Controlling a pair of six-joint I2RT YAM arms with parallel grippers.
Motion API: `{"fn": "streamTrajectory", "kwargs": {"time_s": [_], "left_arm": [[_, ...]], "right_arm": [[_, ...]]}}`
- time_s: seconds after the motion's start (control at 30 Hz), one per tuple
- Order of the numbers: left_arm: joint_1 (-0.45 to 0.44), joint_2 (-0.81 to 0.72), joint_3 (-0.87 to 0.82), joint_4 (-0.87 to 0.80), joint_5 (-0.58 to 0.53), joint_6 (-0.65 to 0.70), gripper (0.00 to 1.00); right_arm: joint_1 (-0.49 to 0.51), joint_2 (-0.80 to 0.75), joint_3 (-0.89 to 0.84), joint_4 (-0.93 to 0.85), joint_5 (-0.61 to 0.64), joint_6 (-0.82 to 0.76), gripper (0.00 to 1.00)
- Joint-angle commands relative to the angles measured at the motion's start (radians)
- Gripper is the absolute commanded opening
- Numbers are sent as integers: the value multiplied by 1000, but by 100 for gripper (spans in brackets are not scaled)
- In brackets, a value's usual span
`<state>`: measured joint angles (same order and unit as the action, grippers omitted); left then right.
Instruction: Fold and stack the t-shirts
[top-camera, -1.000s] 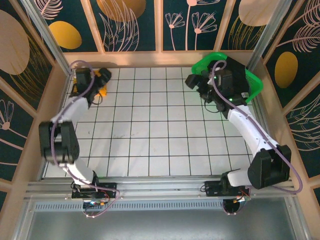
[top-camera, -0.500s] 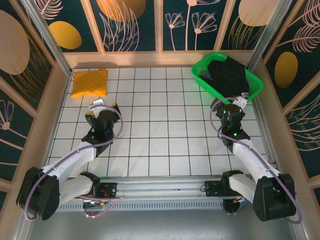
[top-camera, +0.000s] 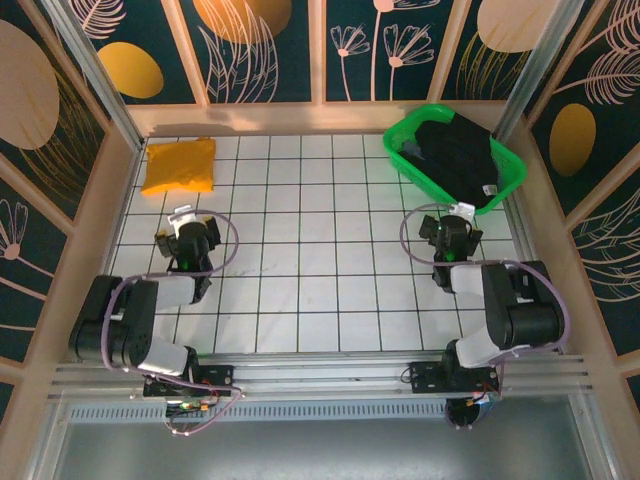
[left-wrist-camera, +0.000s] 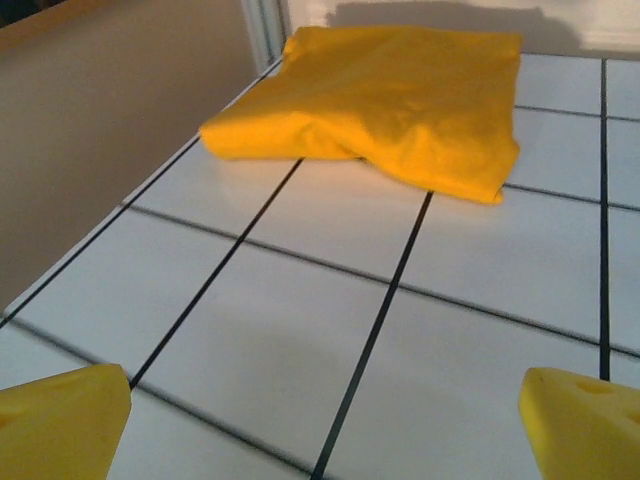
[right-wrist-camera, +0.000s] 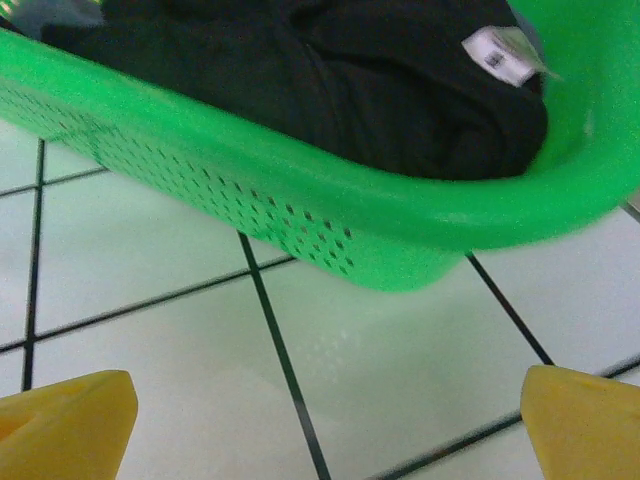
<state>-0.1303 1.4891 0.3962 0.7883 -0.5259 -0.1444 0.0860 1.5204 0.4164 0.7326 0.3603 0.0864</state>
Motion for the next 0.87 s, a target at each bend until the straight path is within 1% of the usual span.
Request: {"fn": "streamTrajectory", "kwargs": {"time_s": [0.0, 0.03, 0.07, 0.17, 0.2, 0.23, 0.27, 0.3, 0.33, 0.37, 0.4, 0.43, 0.83], "left_arm": [[64, 27, -16, 241, 97, 25, 99], [90, 1, -33, 232, 144, 3, 99], [95, -5, -68, 294, 150, 6, 99], [95, -31, -222, 535, 197, 25, 99], [95, 8, -265, 629, 176, 17, 99], [97, 61, -282, 767, 173, 21, 99], [96, 45, -264, 720, 186, 21, 99], [98, 14, -198, 536, 196, 13, 99], [99, 38, -161, 496, 188, 21, 99], [99, 43, -184, 549, 194, 20, 99], [100, 31, -177, 513, 198, 17, 99], [99, 34, -179, 524, 194, 18, 99], [100, 31, -178, 518, 195, 21, 99]], "right_arm": [[-71, 15, 2, 191, -124, -33, 99], [-86, 3, -21, 217, -155, -24, 99], [-93, -6, -49, 258, -181, -28, 99], [-94, -48, -169, 440, -238, -49, 99], [-97, -43, -211, 517, -247, -50, 99], [-99, 2, -249, 610, -269, -56, 99], [-100, 45, -261, 718, -272, -68, 99], [-101, 19, -227, 609, -261, -49, 99], [-112, 11, -178, 492, -289, -46, 99], [-111, 23, -191, 541, -294, -55, 99], [-105, 15, -191, 521, -286, -56, 99], [-101, 20, -193, 541, -280, -60, 99], [-103, 18, -190, 526, -294, -60, 99]]}}
